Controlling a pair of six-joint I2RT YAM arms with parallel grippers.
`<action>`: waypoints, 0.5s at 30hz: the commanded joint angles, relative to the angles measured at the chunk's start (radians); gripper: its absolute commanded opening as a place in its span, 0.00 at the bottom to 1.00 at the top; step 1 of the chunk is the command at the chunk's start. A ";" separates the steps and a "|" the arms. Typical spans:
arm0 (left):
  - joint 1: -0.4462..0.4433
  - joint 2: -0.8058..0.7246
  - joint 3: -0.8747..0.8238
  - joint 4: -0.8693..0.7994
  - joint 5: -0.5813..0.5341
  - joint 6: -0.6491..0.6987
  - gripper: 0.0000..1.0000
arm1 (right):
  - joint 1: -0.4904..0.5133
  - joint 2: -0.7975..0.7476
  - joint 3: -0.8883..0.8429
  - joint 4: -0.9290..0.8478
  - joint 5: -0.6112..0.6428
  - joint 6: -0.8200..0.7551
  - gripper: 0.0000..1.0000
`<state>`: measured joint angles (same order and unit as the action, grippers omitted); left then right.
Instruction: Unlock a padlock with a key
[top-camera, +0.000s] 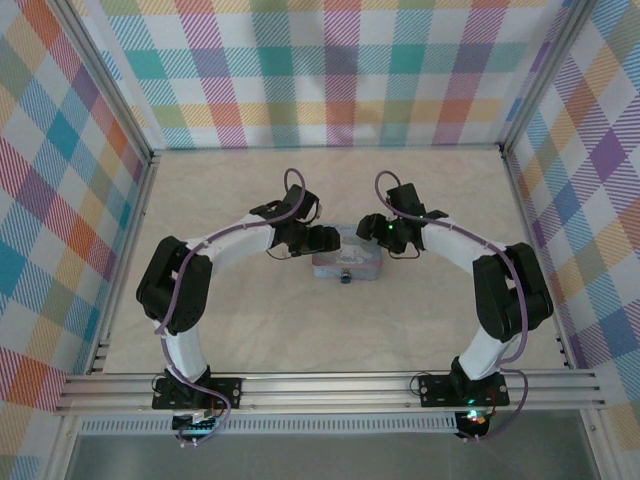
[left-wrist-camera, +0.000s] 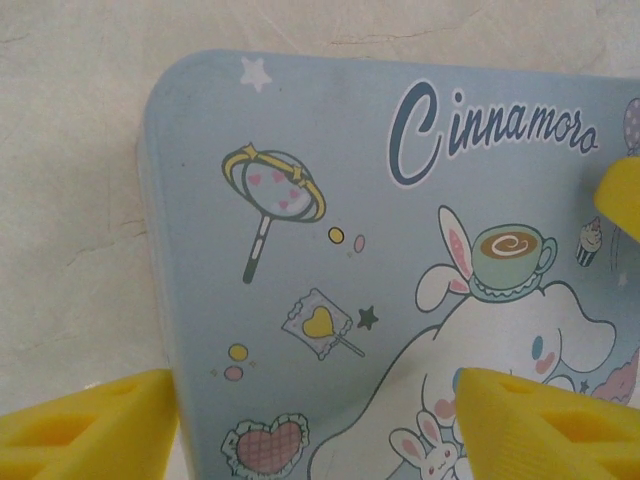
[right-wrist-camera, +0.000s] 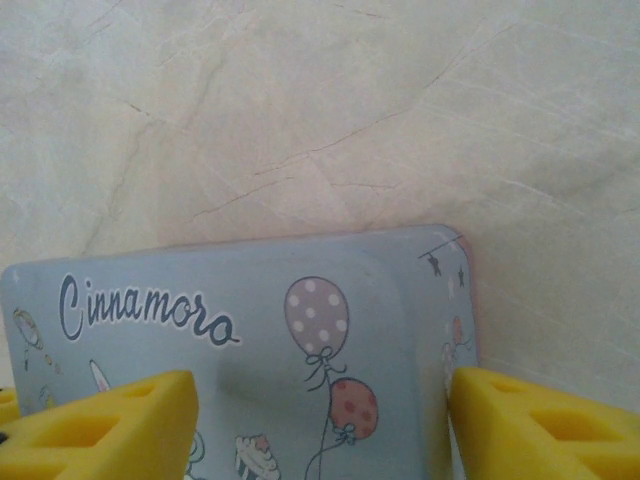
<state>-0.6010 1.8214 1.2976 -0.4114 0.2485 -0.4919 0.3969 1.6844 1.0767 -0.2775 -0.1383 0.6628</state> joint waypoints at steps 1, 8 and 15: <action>-0.013 -0.098 -0.029 0.004 -0.048 -0.014 0.76 | 0.001 -0.020 0.040 -0.051 0.014 -0.036 0.71; -0.001 -0.224 -0.037 -0.127 -0.225 -0.023 0.79 | -0.005 -0.123 0.040 -0.159 0.114 -0.085 0.76; 0.027 -0.177 0.022 -0.317 -0.415 -0.048 0.70 | 0.005 -0.319 -0.040 -0.201 0.082 -0.108 0.69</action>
<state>-0.5907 1.6043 1.2907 -0.5999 -0.0509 -0.5159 0.3958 1.4414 1.0729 -0.4274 -0.0444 0.5823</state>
